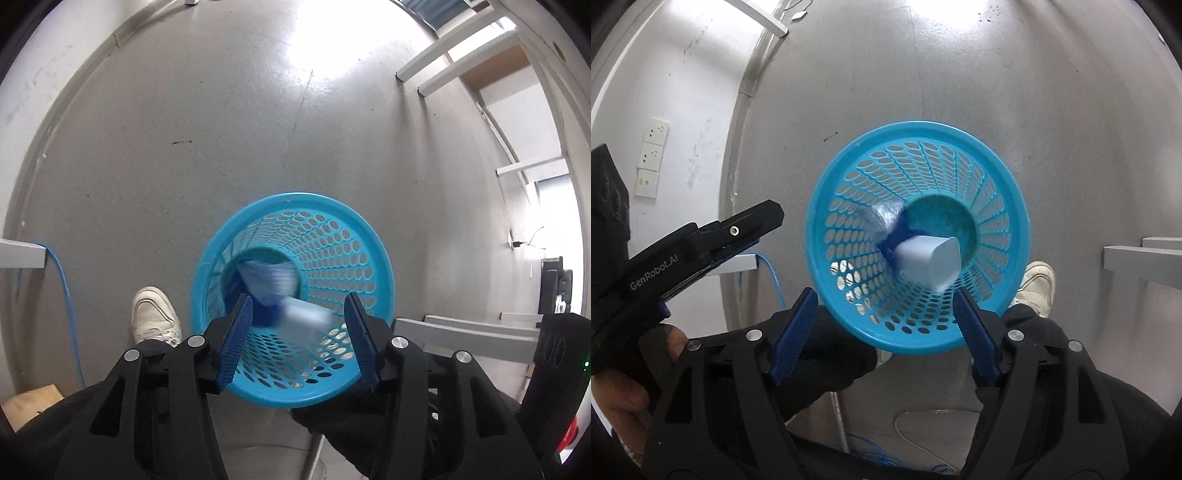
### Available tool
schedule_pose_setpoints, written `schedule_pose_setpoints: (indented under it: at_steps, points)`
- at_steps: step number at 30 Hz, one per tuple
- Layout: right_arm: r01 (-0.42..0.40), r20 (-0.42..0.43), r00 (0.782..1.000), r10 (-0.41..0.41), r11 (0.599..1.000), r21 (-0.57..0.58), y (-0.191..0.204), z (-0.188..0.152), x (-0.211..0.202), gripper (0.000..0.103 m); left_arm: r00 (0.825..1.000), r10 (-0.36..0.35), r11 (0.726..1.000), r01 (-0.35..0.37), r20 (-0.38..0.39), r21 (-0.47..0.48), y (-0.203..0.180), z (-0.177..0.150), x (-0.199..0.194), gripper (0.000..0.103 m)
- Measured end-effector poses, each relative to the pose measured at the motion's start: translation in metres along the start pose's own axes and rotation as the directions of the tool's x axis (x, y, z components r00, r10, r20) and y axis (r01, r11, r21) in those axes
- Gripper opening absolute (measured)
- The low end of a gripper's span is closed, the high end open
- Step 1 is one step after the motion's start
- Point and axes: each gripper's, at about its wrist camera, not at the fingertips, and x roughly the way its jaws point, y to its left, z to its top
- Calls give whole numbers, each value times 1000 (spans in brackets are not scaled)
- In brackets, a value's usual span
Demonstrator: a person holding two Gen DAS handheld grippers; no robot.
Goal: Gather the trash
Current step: 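Open both tools to drop the bag and cup into the wastebasket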
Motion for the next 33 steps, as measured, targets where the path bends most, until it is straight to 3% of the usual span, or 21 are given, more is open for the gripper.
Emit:
schedule_pose_setpoints:
  at_steps: [9,19,28,31,33]
  points:
    - [68,75,995,-63,995,-69,16,-12,-23,72,998,53,999,-52,42,-16,7,-14,-28,50]
    - [85,192,980,-47,977,-193,37,-50,-72,79,986,94,992,-105,137,74,-1,-47,-77,51]
    - [114,287,957,-42,964,-241,46,-97,-121,84,950,85,979,-136,299,154,-8,-95,-138,53]
    - [125,317,947,-42,961,-246,47,-117,-141,87,934,87,976,-150,347,160,-13,-111,-157,54]
    - [135,330,943,-39,953,-272,49,-133,-154,88,915,123,965,-201,385,171,-20,-124,-170,56]
